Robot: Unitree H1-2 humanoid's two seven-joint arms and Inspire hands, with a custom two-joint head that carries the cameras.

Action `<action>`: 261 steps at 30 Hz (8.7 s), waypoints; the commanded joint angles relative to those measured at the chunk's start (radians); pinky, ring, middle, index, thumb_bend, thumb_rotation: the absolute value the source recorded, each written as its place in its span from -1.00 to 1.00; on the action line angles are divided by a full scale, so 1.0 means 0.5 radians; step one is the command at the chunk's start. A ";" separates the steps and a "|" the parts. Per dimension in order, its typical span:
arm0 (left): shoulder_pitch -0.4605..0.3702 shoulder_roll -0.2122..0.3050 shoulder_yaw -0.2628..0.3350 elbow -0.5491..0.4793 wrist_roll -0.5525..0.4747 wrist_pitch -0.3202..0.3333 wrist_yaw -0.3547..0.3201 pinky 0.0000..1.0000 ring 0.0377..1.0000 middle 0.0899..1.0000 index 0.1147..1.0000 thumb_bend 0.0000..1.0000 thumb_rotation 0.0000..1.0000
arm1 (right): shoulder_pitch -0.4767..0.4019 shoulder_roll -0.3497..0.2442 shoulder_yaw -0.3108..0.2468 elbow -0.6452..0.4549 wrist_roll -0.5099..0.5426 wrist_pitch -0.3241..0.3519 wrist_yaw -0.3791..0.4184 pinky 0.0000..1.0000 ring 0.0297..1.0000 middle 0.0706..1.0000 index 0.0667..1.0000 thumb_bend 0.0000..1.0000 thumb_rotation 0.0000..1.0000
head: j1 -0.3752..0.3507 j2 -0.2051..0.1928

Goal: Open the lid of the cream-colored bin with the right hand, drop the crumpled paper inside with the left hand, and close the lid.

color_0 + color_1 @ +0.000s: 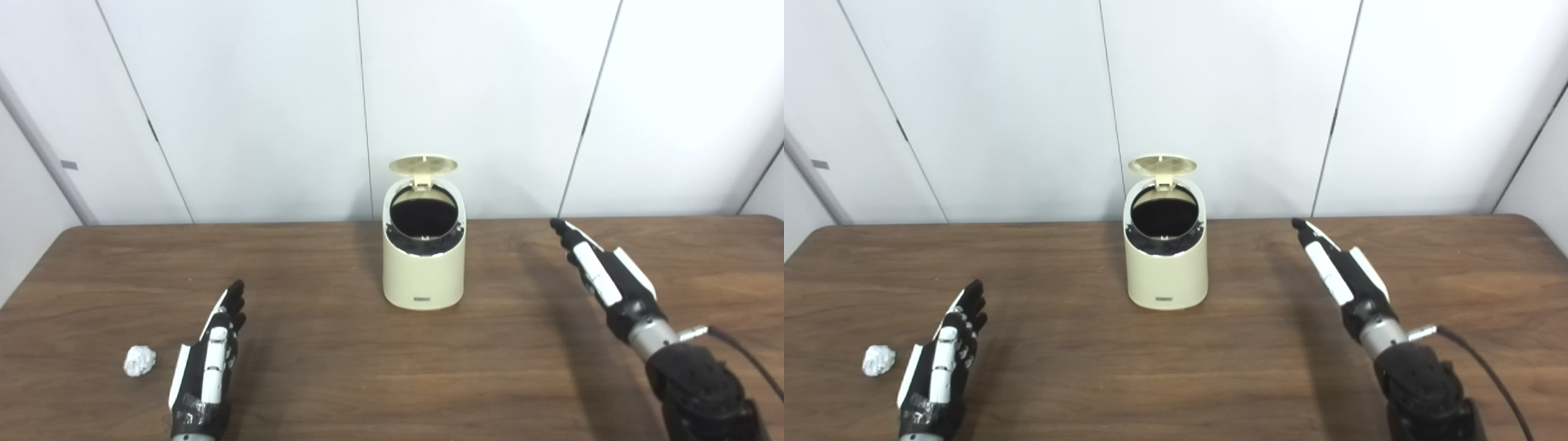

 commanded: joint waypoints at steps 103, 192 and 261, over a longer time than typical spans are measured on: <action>0.100 0.912 0.194 -0.730 1.374 0.907 -0.064 0.71 0.81 0.72 0.60 0.84 -0.75 | 0.297 0.104 -0.134 0.175 0.556 -0.589 -0.115 1.00 1.00 0.97 0.93 -0.06 1.00 | 0.756 0.119; -0.239 0.914 -0.045 -0.340 1.724 1.284 -0.361 -0.17 -0.06 -0.21 -0.02 0.05 -1.00 | 0.364 0.093 -0.177 0.120 0.774 -0.494 -0.057 0.93 0.95 0.97 1.00 0.01 0.86 | 0.653 0.178; -0.706 0.783 -0.376 -0.842 1.895 1.284 -0.602 -0.41 -0.28 -0.16 -0.04 -0.07 -1.00 | 0.321 0.200 -0.122 0.238 0.677 -0.595 -0.106 0.99 0.97 0.98 0.98 0.00 0.97 | 0.420 0.130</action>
